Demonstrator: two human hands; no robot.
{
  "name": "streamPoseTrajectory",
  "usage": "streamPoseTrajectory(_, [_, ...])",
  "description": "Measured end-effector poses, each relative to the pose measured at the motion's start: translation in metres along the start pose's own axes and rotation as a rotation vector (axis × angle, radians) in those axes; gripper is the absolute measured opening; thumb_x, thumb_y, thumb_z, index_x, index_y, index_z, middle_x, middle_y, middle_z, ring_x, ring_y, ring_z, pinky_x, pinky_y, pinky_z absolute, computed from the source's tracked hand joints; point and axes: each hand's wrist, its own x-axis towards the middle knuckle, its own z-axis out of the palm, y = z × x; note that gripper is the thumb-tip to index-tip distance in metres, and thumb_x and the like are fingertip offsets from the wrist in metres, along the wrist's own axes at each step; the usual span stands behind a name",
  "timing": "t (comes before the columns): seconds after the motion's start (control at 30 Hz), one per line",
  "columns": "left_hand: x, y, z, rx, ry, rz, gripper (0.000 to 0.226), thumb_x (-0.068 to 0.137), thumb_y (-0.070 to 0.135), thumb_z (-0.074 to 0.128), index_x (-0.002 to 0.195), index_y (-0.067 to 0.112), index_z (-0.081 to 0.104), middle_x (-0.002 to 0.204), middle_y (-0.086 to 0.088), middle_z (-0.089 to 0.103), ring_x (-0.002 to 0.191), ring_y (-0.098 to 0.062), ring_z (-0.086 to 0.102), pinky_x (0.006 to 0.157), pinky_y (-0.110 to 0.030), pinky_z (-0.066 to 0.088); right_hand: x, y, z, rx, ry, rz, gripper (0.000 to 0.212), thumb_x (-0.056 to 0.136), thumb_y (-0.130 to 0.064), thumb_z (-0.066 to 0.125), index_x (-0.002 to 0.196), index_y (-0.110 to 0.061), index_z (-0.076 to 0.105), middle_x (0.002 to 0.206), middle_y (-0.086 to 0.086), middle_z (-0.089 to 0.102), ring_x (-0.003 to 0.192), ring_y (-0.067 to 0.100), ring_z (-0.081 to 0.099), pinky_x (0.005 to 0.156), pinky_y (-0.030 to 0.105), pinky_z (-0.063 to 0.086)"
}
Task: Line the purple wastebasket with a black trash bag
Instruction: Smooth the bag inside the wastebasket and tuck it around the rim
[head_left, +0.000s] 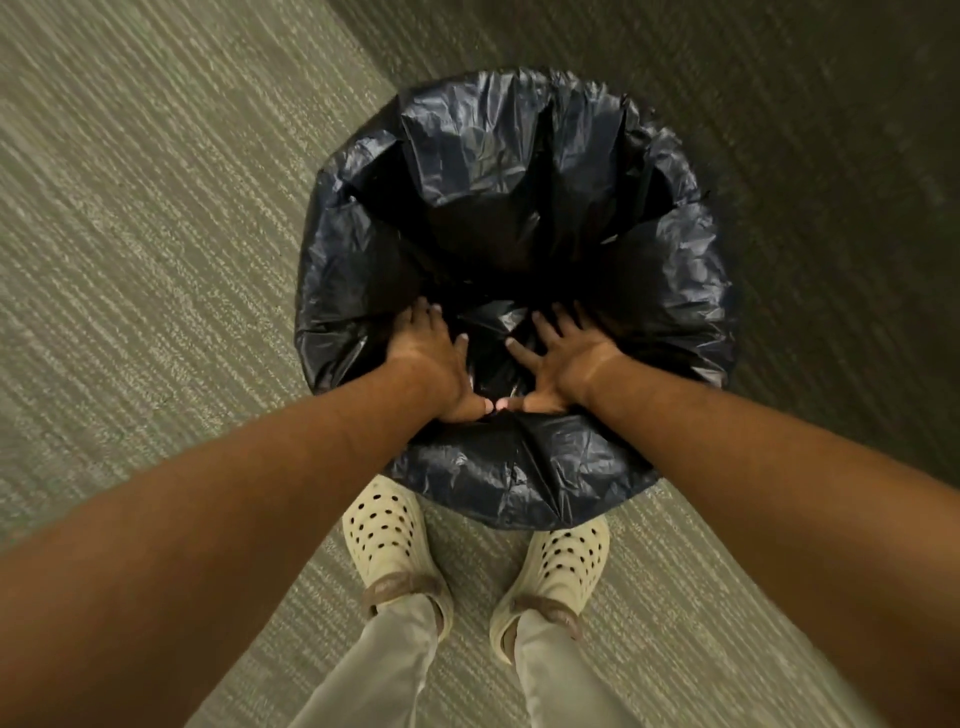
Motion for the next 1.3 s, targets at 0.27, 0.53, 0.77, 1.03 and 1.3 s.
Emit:
streamPoseTrajectory(0.27, [-0.068, -0.025, -0.018, -0.130, 0.622, 0.163, 0.045, 0.085, 0.040, 0.050, 0.121, 0.013, 0.056, 0.123, -0.015, 0.053, 0.111, -0.032, 0.050, 0.090, -0.043, 0.040, -0.066, 0.001, -0.040, 0.158, 0.774, -0.019, 0.042, 0.085, -0.043, 0.051, 0.116, -0.016, 0.060, 0.114, 0.014, 0.063, 0.108, 0.033, 0.055, 0.087, 0.042, 0.043])
streamPoseTrajectory(0.53, [-0.083, -0.078, -0.039, -0.559, 1.067, -0.256, 0.039, 0.086, 0.018, 0.056, 0.124, 0.008, 0.050, 0.124, -0.019, 0.048, 0.108, -0.033, 0.046, 0.086, -0.043, 0.042, -0.099, 0.037, -0.092, 0.366, 1.322, 0.244, 0.042, 0.089, -0.031, 0.048, 0.127, -0.015, 0.054, 0.117, 0.011, 0.055, 0.104, 0.031, 0.050, 0.082, 0.043, 0.036])
streamPoseTrajectory(0.77, [-0.056, -0.097, -0.037, -0.983, 0.863, -0.144, 0.040, 0.102, 0.014, 0.034, 0.141, 0.006, 0.041, 0.129, -0.023, 0.052, 0.118, -0.034, 0.049, 0.099, -0.041, 0.039, -0.071, 0.081, -0.115, 0.714, 0.934, 0.172, 0.040, 0.102, -0.036, 0.030, 0.120, -0.008, 0.052, 0.120, 0.023, 0.057, 0.112, 0.042, 0.051, 0.087, 0.044, 0.040])
streamPoseTrajectory(1.03, [-0.049, -0.105, -0.034, -1.231, 0.807, -0.084, 0.022, 0.103, 0.025, 0.032, 0.102, 0.013, 0.051, 0.089, 0.000, 0.053, 0.076, -0.010, 0.048, 0.065, -0.018, 0.033, -0.061, 0.091, -0.118, 0.795, 0.890, 0.247, 0.063, 0.096, -0.059, 0.016, 0.102, -0.014, 0.059, 0.115, 0.025, 0.062, 0.107, 0.046, 0.055, 0.083, 0.043, 0.039])
streamPoseTrajectory(1.3, [-0.040, -0.101, -0.033, -1.211, 0.784, -0.145, 0.033, 0.104, 0.037, 0.027, 0.102, 0.010, 0.047, 0.083, 0.001, 0.049, 0.073, -0.011, 0.047, 0.061, -0.025, 0.033, -0.057, 0.093, -0.112, 0.861, 0.872, 0.299, 0.063, 0.090, -0.070, 0.020, 0.094, -0.018, 0.055, 0.107, 0.017, 0.060, 0.100, 0.041, 0.056, 0.075, 0.039, 0.036])
